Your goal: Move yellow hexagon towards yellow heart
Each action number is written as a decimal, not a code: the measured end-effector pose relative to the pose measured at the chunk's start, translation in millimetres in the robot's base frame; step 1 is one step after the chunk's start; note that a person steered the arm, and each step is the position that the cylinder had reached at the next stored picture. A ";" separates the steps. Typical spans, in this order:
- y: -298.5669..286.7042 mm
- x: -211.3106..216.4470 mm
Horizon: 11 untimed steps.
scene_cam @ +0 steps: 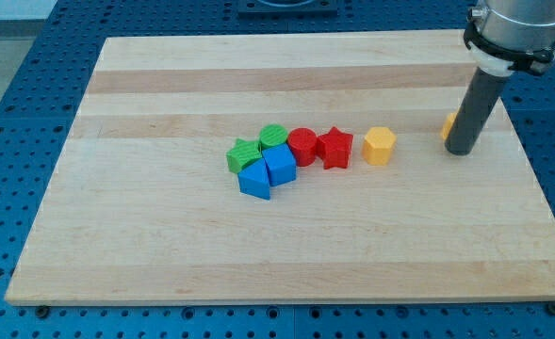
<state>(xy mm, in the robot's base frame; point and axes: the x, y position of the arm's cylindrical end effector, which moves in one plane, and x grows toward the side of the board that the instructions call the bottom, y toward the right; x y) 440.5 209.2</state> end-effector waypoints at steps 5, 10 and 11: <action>-127.5 34.5; -98.3 7.9; -75.2 7.9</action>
